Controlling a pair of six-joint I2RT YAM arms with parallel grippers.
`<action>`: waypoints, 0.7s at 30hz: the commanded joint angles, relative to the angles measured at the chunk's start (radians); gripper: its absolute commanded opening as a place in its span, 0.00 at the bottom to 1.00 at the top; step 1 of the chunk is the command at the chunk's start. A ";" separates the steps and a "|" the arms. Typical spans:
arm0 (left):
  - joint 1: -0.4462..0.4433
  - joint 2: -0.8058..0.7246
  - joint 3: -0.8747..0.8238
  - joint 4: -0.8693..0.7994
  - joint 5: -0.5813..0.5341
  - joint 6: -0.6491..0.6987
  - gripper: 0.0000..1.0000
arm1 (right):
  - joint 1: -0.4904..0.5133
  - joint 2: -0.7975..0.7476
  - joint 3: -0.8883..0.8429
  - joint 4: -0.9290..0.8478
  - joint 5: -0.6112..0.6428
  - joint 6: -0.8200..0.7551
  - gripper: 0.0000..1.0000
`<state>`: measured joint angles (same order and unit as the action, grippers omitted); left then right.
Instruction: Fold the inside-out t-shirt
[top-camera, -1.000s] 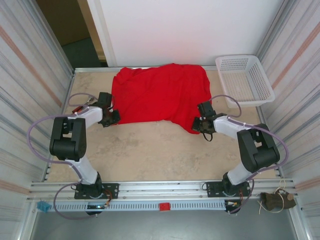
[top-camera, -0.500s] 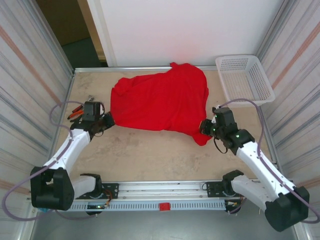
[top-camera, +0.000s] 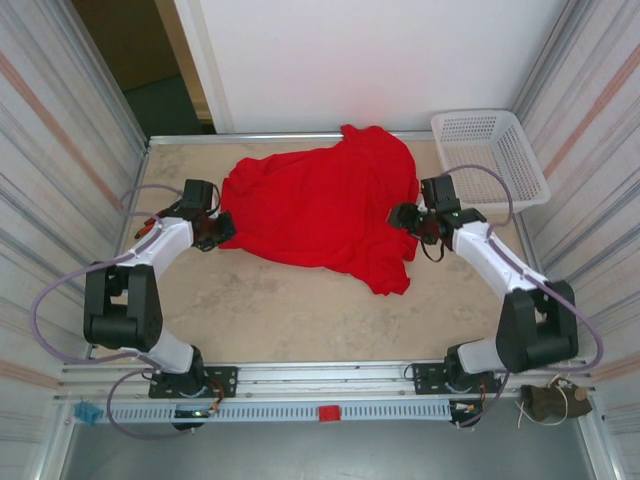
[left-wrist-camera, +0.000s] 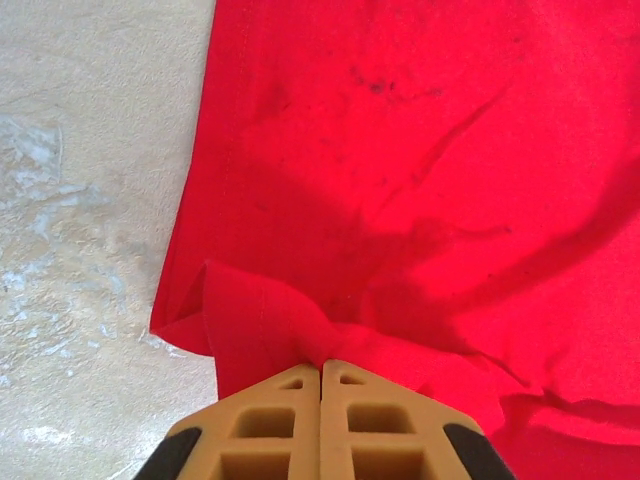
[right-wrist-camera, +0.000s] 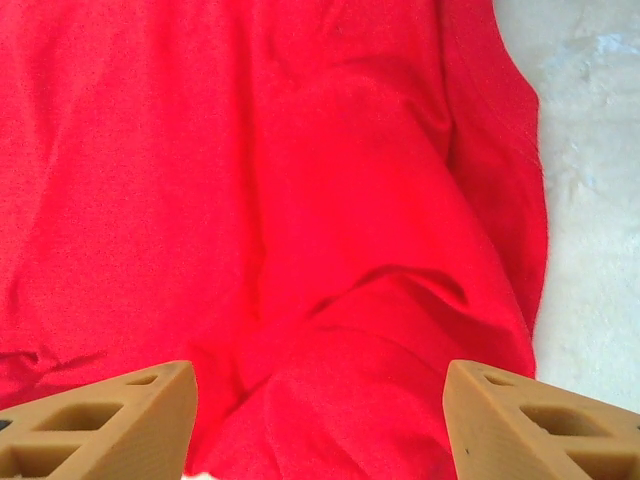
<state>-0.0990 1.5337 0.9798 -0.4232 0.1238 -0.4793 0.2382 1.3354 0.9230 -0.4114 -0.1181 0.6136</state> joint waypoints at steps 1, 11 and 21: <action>0.009 -0.040 -0.005 -0.015 0.011 0.020 0.00 | -0.009 -0.147 -0.114 -0.025 -0.023 -0.009 0.63; 0.013 -0.063 -0.015 -0.030 0.001 0.040 0.00 | 0.062 -0.203 -0.413 0.083 -0.021 0.049 0.66; 0.021 -0.100 0.003 -0.047 0.010 0.043 0.00 | 0.092 -0.160 -0.431 0.111 -0.011 0.045 0.18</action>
<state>-0.0906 1.4761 0.9730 -0.4465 0.1238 -0.4564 0.3233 1.1896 0.4866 -0.3065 -0.1345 0.6537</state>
